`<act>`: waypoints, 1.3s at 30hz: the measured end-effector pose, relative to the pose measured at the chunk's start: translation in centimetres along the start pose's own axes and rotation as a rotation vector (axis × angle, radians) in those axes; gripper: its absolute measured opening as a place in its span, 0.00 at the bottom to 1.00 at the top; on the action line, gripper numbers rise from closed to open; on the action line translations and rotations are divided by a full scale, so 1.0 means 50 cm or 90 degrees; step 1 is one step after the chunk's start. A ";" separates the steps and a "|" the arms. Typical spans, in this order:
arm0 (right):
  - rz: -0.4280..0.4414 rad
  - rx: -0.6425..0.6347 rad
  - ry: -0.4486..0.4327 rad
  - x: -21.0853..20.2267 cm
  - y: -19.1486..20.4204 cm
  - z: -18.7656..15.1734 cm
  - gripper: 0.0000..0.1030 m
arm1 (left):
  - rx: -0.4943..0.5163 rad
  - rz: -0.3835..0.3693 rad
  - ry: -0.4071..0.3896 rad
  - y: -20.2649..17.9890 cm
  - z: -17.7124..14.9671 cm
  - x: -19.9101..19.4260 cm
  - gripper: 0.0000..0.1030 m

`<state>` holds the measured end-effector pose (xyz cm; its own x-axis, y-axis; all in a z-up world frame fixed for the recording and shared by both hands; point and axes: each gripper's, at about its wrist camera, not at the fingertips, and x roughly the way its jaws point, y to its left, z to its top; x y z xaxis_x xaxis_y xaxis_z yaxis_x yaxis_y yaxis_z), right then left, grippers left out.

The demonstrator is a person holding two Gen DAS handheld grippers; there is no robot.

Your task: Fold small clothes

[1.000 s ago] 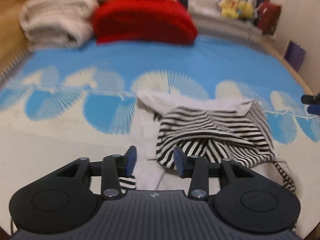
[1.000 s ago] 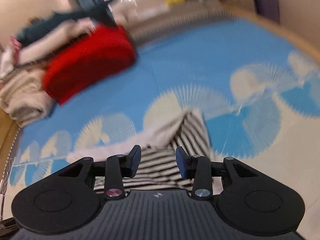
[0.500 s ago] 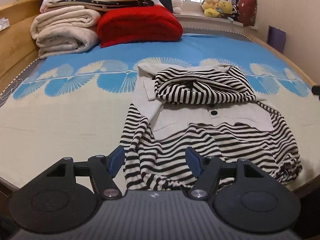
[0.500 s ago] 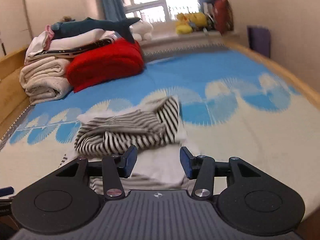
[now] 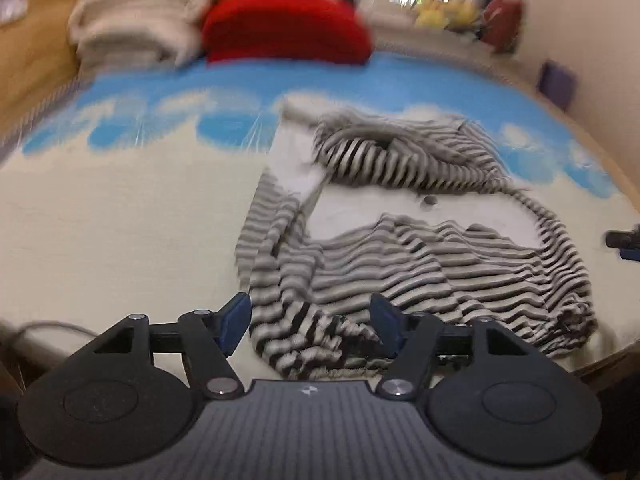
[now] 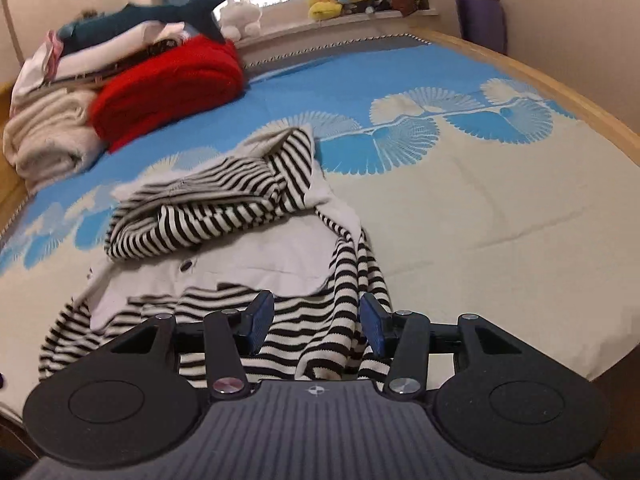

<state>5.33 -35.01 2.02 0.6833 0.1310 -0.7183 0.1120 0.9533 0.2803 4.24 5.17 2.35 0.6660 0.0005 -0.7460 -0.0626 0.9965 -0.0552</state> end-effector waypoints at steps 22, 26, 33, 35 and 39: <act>-0.057 0.057 0.177 0.149 -0.021 -0.031 0.63 | -0.268 0.021 0.153 0.146 0.035 0.228 0.77; -0.092 0.074 0.199 0.164 -0.039 -0.045 0.63 | -0.261 0.011 0.176 0.137 0.022 0.246 0.77; -0.101 0.064 0.233 0.182 -0.034 -0.068 0.48 | -0.219 0.001 0.168 0.111 0.016 0.247 0.37; -0.094 0.061 0.225 0.177 -0.030 -0.067 0.11 | -0.209 -0.022 0.171 0.105 0.017 0.242 0.13; -0.083 0.068 0.135 0.125 -0.030 -0.044 0.07 | -0.171 -0.049 0.129 0.081 0.034 0.198 0.08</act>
<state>7.86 -35.02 -4.28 0.4929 0.0739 -0.8669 0.2724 0.9332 0.2344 11.85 9.35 -4.11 0.5172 -0.1166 -0.8478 -0.2291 0.9356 -0.2685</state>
